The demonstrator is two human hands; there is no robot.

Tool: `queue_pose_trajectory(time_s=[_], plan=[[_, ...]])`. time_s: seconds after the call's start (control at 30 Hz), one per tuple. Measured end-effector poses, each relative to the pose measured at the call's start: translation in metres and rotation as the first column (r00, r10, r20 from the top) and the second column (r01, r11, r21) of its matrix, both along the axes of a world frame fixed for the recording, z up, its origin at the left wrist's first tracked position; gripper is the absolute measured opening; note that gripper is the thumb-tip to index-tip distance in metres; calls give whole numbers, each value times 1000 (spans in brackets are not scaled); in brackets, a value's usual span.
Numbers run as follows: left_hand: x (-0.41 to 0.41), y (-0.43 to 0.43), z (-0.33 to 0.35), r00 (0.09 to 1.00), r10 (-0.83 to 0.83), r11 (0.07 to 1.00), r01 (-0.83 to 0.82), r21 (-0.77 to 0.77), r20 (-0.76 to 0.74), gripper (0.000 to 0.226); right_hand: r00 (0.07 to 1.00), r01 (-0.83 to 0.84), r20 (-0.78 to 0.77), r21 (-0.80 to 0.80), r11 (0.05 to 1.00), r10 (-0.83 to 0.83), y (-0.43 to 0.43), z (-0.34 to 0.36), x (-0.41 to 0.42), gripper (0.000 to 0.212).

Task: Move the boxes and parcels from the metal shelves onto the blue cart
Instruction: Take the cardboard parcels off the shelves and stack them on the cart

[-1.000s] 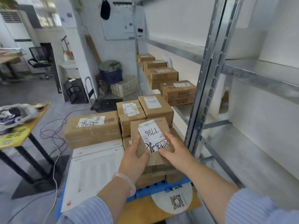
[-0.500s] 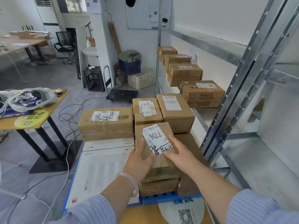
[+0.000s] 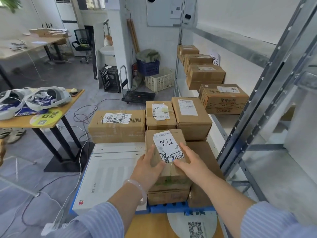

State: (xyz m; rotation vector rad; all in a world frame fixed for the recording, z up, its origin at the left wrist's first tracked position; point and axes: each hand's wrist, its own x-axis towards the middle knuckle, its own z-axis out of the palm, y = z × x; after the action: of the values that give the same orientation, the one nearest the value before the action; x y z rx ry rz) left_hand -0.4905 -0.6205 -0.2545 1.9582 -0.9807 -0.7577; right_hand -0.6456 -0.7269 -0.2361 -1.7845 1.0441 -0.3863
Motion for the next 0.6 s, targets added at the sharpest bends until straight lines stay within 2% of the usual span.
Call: queue_pose_trajectory(time_s=[0.13,0.2,0.3,0.37,0.47,0.6], plan=[[3,2,9,995,-22,996,14,87,97,71,1000,3,-26,-59,998,-4,-3,6,-5,76],[2,3,17,975,-39,993,14,114,220,71,999,6,-32,-105,994,-10,-3,9,-9,77],[-3,-4,33,855,-89,995,54,83,510,70,998,39,-39,-177,984,-46,-1,11,-21,79],[-10,-13,43,763,-135,990,137,46,632,69,993,73,-68,-227,971,-91,3,11,-33,80],[-27,-29,49,660,-239,960,269,73,713,68,973,132,-137,-321,938,-184,16,8,-59,81],[-61,-48,43,570,-378,893,433,123,729,70,906,228,-241,-416,880,-349,38,0,-102,84]])
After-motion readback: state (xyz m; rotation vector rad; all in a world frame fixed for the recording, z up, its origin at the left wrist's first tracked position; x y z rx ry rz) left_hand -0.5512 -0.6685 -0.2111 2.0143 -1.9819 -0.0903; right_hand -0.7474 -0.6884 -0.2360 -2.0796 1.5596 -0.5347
